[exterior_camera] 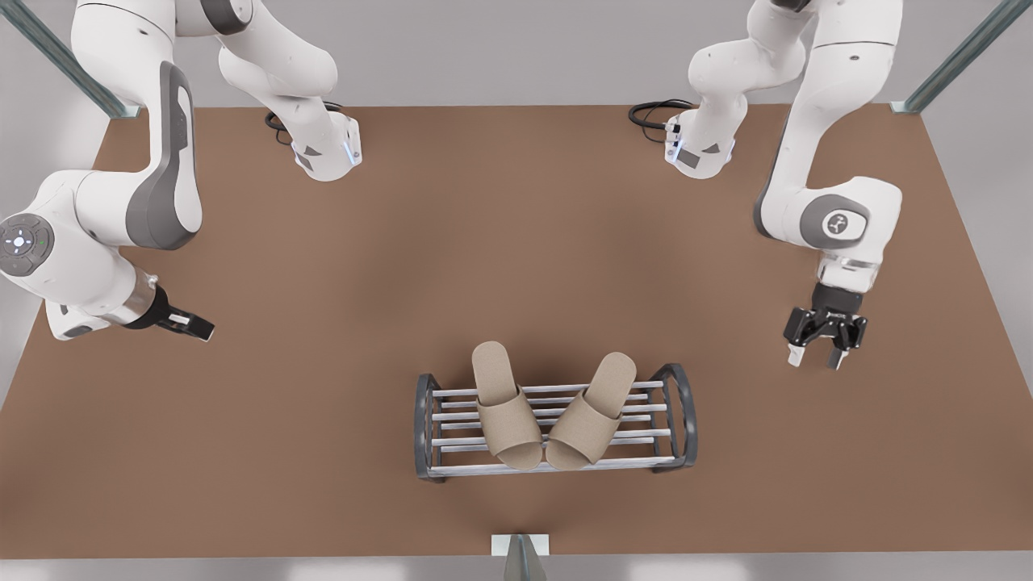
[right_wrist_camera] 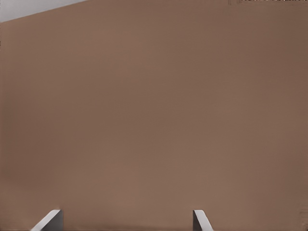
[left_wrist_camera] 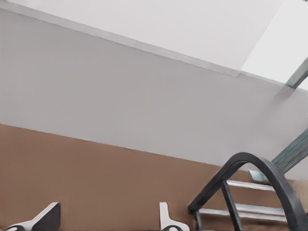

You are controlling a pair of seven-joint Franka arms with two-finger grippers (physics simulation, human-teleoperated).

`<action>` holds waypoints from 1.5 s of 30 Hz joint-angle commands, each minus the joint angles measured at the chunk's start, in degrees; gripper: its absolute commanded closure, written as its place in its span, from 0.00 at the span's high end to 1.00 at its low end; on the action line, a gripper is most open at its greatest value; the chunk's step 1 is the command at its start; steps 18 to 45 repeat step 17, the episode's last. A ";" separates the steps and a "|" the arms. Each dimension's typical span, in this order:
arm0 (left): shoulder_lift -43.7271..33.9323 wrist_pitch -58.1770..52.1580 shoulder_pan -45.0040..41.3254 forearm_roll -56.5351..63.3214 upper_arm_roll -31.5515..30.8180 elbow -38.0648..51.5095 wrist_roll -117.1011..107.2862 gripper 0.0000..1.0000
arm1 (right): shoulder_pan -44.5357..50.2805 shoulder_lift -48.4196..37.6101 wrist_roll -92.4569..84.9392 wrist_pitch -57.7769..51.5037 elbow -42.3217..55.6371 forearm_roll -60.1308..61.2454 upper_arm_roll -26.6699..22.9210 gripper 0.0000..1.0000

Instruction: Place the right shoe on the shoe rack with the right arm, and place the left shoe on the shoe rack with the left arm

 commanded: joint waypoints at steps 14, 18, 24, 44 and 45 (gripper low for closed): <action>9.23 -99.28 -10.04 86.45 -1.36 44.41 -89.90 1.00 | 0.00 -0.06 -10.37 -0.18 0.03 0.05 0.01 1.00; 9.23 -101.04 -10.13 86.19 -1.28 45.47 -90.25 1.00 | 0.00 0.03 -10.20 -0.09 0.03 0.13 0.01 1.00; 9.23 -101.04 -10.13 86.19 -1.28 45.47 -90.25 1.00 | 0.00 0.03 -10.20 -0.09 0.03 0.13 0.01 1.00; 9.23 -101.04 -10.13 86.19 -1.28 45.47 -90.25 1.00 | 0.00 0.03 -10.20 -0.09 0.03 0.13 0.01 1.00; 9.23 -101.04 -10.13 86.19 -1.28 45.47 -90.25 1.00 | 0.00 0.03 -10.20 -0.09 0.03 0.13 0.01 1.00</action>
